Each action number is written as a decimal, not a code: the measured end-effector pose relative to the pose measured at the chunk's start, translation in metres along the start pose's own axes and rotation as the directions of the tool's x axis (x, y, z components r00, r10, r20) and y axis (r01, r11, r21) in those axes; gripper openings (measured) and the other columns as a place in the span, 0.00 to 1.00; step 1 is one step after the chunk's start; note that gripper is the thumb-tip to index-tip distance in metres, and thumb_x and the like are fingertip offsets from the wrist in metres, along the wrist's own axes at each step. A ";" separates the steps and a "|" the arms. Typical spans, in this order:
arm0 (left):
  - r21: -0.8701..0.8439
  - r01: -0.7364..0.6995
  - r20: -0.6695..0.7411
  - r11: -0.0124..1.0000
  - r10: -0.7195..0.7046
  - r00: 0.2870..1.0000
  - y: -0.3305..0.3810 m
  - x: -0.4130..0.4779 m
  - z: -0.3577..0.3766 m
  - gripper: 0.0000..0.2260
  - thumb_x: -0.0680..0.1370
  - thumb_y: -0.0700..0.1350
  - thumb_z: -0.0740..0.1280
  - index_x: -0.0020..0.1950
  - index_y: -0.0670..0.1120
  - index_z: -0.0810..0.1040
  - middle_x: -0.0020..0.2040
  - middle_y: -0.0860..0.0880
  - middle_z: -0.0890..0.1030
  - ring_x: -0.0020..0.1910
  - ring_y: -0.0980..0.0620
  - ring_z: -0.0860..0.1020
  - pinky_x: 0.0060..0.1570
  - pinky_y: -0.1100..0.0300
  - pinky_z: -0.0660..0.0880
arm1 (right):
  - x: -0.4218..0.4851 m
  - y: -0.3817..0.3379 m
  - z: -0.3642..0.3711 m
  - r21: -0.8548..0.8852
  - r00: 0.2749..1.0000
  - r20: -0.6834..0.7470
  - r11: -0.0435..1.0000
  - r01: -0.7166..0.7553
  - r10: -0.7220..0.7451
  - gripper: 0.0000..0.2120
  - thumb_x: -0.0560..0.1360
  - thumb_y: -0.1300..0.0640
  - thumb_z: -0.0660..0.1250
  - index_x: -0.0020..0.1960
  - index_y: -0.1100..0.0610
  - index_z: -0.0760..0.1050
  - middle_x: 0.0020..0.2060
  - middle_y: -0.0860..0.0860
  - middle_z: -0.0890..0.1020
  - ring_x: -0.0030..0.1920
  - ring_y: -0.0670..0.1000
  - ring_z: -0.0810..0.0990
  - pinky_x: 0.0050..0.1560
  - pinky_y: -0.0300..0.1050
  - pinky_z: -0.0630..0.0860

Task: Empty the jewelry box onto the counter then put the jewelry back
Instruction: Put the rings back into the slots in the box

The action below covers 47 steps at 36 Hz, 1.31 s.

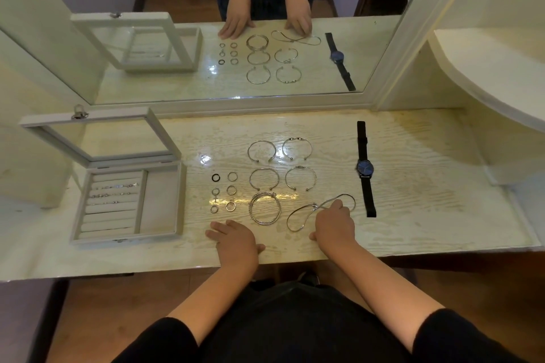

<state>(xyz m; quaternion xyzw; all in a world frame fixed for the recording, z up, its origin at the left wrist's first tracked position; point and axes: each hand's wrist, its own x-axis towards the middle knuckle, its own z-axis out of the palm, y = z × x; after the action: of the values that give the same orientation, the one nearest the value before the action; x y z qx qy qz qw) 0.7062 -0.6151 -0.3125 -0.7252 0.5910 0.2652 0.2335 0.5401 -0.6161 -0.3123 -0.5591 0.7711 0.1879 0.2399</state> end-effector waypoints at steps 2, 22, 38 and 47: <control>0.005 -0.001 -0.004 1.000 0.001 1.000 0.000 0.000 0.000 0.41 0.76 0.56 0.64 0.73 0.32 0.45 0.71 0.25 0.49 0.71 0.26 0.51 0.67 0.48 0.67 | 0.000 0.000 0.000 0.000 1.000 -0.003 1.000 0.002 -0.002 0.24 0.75 0.47 0.66 0.65 0.60 0.69 0.62 0.60 0.65 0.61 0.56 0.68 0.59 0.43 0.70; -0.007 0.011 -0.004 1.000 -0.011 1.000 0.000 0.003 0.003 0.42 0.75 0.56 0.65 0.73 0.32 0.45 0.72 0.26 0.49 0.71 0.26 0.51 0.66 0.48 0.67 | 0.001 0.001 0.002 0.001 1.000 -0.013 1.000 -0.002 0.002 0.25 0.74 0.46 0.66 0.64 0.62 0.70 0.62 0.59 0.65 0.60 0.55 0.69 0.58 0.42 0.71; 0.001 0.013 -0.025 1.000 -0.013 1.000 -0.001 0.006 0.007 0.43 0.75 0.57 0.65 0.73 0.31 0.46 0.71 0.25 0.50 0.71 0.26 0.52 0.66 0.48 0.66 | 0.000 0.001 0.003 -0.011 1.000 -0.023 1.000 -0.009 0.008 0.26 0.73 0.44 0.66 0.63 0.62 0.70 0.61 0.59 0.66 0.59 0.55 0.70 0.57 0.42 0.71; -0.004 0.008 -0.012 1.000 -0.008 1.000 0.000 0.005 0.005 0.42 0.75 0.56 0.64 0.73 0.31 0.45 0.71 0.25 0.49 0.71 0.26 0.52 0.67 0.48 0.64 | 0.001 0.001 0.001 -0.010 1.000 -0.017 1.000 -0.012 0.012 0.25 0.74 0.45 0.66 0.63 0.61 0.70 0.61 0.58 0.66 0.59 0.54 0.69 0.57 0.41 0.71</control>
<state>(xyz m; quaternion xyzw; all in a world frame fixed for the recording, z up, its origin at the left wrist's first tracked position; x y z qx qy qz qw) 0.7066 -0.6154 -0.3193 -0.7297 0.5889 0.2611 0.2294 0.5395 -0.6159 -0.3141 -0.5570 0.7756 0.1886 0.2295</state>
